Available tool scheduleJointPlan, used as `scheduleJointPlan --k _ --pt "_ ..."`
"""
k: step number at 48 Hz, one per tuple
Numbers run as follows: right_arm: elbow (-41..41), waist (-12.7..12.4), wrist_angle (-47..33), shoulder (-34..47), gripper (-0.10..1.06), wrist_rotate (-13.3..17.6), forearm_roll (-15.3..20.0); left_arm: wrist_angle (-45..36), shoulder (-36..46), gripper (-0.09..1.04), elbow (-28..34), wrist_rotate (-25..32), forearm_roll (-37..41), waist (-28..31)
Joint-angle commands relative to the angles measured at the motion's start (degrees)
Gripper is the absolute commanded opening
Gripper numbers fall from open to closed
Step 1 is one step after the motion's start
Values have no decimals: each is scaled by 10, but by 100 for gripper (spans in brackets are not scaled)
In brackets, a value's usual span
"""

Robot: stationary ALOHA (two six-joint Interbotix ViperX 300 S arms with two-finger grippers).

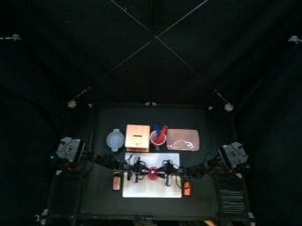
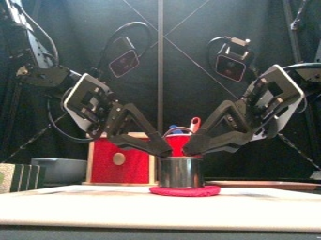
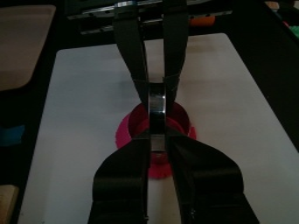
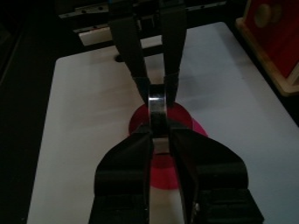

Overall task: Get the cutter from the drawer then cut the dough then place the extra dough in the bowl
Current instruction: Cut the dough

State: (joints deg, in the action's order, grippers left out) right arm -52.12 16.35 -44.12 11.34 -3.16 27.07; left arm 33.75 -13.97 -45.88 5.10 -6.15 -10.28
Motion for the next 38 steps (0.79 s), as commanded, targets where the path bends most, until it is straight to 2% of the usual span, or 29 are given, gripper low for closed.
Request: scheduleJointPlan --k 1,11,30,38 --pt "6 -2 13 -9 46 2 3 -25 11 54 15 1 10 0" --pt "8 -2 60 -9 43 3 4 -48 11 53 18 1 20 -8" --pt "11 -5 205 -12 43 11 5 -70 11 53 24 1 34 -15" --pt "17 -5 261 -12 43 12 18 -82 8 53 25 1 45 -19"
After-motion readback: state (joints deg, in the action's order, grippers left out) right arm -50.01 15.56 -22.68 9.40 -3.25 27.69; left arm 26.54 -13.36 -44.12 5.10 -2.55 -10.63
